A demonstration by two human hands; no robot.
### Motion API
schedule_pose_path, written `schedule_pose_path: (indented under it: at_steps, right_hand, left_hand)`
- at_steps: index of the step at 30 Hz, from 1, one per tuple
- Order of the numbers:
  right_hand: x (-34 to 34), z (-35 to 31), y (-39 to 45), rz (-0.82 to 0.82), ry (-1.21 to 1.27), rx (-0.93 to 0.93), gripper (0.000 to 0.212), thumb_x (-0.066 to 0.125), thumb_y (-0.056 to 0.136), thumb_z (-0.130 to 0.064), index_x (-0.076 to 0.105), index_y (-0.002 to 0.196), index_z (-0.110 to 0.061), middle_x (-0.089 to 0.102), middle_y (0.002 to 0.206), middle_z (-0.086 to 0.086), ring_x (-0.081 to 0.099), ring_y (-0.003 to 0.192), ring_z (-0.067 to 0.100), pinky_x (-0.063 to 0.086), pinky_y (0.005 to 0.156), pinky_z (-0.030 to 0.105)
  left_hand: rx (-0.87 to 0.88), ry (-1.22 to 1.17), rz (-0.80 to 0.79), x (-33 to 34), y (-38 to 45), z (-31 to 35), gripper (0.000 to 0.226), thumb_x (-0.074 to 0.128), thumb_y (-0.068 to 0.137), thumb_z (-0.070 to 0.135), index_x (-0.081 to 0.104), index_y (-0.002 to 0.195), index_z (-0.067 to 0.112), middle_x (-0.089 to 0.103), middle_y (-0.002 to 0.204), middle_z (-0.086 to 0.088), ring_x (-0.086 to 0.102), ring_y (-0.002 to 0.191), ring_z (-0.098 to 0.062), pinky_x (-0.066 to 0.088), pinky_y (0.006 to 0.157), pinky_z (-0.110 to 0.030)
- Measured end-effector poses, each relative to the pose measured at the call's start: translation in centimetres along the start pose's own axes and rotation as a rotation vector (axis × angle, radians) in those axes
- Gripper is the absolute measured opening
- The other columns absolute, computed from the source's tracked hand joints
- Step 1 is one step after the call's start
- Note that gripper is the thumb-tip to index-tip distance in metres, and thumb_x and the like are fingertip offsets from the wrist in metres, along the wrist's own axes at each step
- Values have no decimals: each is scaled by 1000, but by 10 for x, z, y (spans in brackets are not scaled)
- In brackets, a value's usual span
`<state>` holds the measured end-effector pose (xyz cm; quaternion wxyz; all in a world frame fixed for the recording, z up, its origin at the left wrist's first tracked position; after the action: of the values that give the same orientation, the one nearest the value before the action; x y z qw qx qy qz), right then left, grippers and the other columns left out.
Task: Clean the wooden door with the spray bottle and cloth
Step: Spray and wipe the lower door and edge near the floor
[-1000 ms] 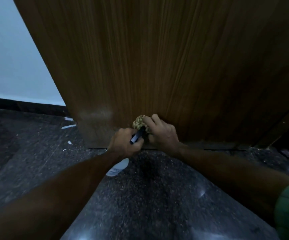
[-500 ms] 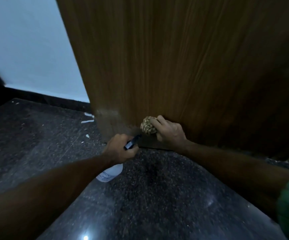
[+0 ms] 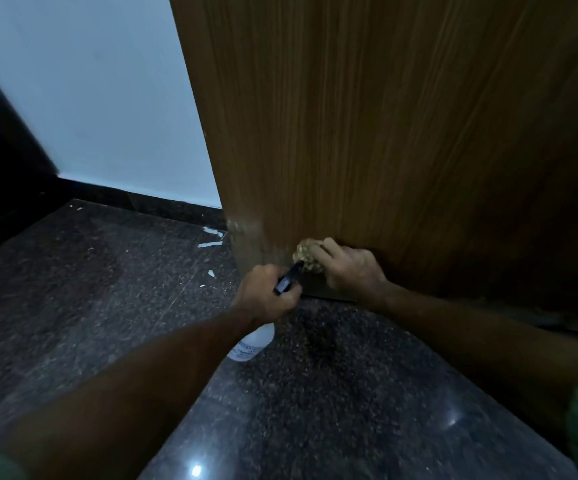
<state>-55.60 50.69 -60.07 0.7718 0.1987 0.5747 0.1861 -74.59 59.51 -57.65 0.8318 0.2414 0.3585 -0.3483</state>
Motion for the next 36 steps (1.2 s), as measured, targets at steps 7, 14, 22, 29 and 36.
schedule_pose_path:
  at_steps: [7,14,22,29,36]
  right_hand:
    - [13,-37,15,-472,-61,-115,32,59,100,-27,57,129,-17,54,121,5,69,81,24,38,55,35]
    - [22,-52,34,-163,-65,-165,26,63,92,-27,67,115,-15,62,100,5,62,52,18,34,39,29]
    - [21,-63,46,-111,79,91,55,71,79,-19,59,132,-21,57,108,3,64,62,22,44,43,32]
    - [38,-83,53,-521,-20,-127,36,57,99,-19,55,135,-20,51,127,7,70,81,25,41,55,36]
    - [25,-96,90,39,34,84,41,56,85,-21,63,125,-23,58,107,5,61,59,22,33,41,29]
  left_hand:
    - [-46,-11,35,-11,2,-10,45,71,89,23,43,54,22,47,47,6,44,42,-14,29,47,-28]
    - [-79,17,82,-24,1,-33,41,66,86,34,42,57,20,49,51,1,48,46,-20,25,46,-29]
    - [-115,12,100,-39,-4,-54,38,68,85,33,42,60,22,49,53,2,46,47,-18,29,49,-30]
    - [-181,20,56,-56,-6,-74,36,56,74,48,46,61,15,53,53,-4,49,47,-24,28,48,-29]
    - [-166,33,68,-61,-14,-83,33,59,80,44,43,60,23,50,56,1,47,53,-24,29,50,-30]
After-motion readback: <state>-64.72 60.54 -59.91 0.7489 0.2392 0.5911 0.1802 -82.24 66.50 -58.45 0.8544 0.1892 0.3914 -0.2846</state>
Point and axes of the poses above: each hand's wrist, its own y-axis towards the middle knuckle, its own x-axis out of the palm, z = x × y, the point moved 2 cm from there along y, towards the middle knuckle
